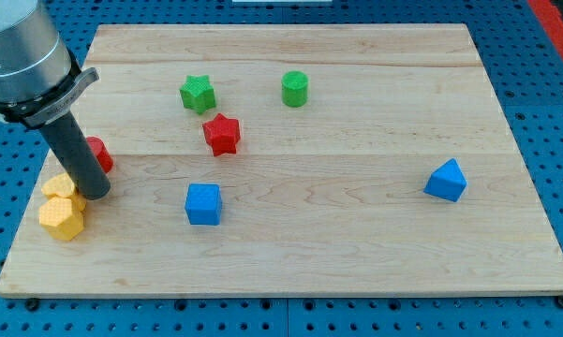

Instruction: Push the red circle into the red star

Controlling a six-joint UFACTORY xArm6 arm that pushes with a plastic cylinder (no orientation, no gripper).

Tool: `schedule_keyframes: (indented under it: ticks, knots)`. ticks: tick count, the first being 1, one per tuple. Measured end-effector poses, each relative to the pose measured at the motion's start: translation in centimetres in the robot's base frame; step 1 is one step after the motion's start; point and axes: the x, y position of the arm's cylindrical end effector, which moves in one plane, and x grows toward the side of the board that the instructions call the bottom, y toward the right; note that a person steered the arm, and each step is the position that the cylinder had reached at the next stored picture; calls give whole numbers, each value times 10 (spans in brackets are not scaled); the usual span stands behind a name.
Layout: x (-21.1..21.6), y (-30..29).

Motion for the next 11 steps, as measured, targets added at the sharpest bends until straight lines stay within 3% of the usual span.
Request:
schedule_keyframes:
  ticks: [1, 3, 8, 11]
  knots:
    - [-12, -6]
    - [-36, -72]
    - [-50, 56]
    - [-32, 76]
